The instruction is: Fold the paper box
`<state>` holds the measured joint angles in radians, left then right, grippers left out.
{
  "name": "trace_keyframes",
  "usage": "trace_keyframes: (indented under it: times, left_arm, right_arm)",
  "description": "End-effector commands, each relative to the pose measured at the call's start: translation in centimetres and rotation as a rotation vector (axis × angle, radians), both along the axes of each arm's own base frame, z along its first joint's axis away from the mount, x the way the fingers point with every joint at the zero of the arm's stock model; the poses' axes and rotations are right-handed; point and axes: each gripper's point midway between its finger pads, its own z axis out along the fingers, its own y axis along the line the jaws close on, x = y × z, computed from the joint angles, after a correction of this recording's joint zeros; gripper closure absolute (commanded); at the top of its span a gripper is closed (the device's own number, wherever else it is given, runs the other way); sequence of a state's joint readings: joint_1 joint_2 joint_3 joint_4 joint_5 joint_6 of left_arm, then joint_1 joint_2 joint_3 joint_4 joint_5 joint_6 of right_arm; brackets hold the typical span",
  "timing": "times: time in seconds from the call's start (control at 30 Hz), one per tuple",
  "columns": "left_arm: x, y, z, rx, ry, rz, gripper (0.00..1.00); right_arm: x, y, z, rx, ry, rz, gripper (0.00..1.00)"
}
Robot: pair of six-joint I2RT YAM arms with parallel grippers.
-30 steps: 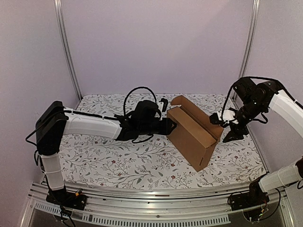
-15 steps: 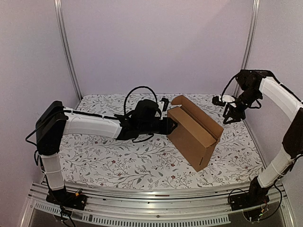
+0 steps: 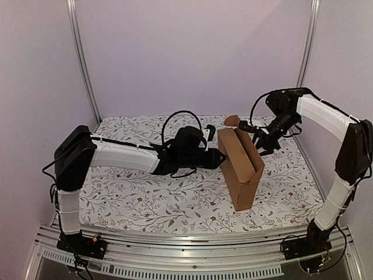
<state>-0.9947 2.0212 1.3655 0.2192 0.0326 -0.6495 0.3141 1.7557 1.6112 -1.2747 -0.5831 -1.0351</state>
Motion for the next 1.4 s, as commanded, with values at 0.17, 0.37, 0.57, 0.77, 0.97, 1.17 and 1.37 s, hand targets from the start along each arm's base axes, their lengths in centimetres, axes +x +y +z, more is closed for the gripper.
trace_keyframes:
  times: [0.17,0.37,0.57,0.77,0.97,1.17,1.37]
  left_arm:
    - [-2.3,-4.0,0.3,-0.057,0.014,-0.087,0.75]
    - [-3.2,-5.1,1.5,-0.091,-0.001,-0.117,0.76]
    - [-4.9,-6.1,2.9,-0.115,-0.021,-0.155,0.77]
    - [-7.2,-5.0,3.6,-0.106,-0.040,-0.133,0.78]
    - [-9.4,-4.3,3.2,-0.079,-0.063,-0.136,0.78]
    - [-10.0,-4.6,4.6,-0.087,-0.114,-0.124,0.78]
    - [-10.1,-4.2,4.8,-0.050,-0.150,-0.118,0.77]
  right_arm:
    - [-0.6,1.9,0.7,0.087,0.087,-0.005,0.59]
    - [0.7,2.0,-0.1,0.061,0.065,-0.037,0.60]
    - [0.7,2.7,-0.2,0.099,0.112,-0.028,0.59]
    - [-1.6,2.9,-0.3,0.136,0.186,0.095,0.57]
    - [-0.7,3.0,-0.8,0.126,0.148,0.092,0.57]
    - [-0.8,3.8,-0.2,0.157,0.175,0.073,0.57]
    - [-2.1,4.7,-0.8,0.138,0.196,0.114,0.57]
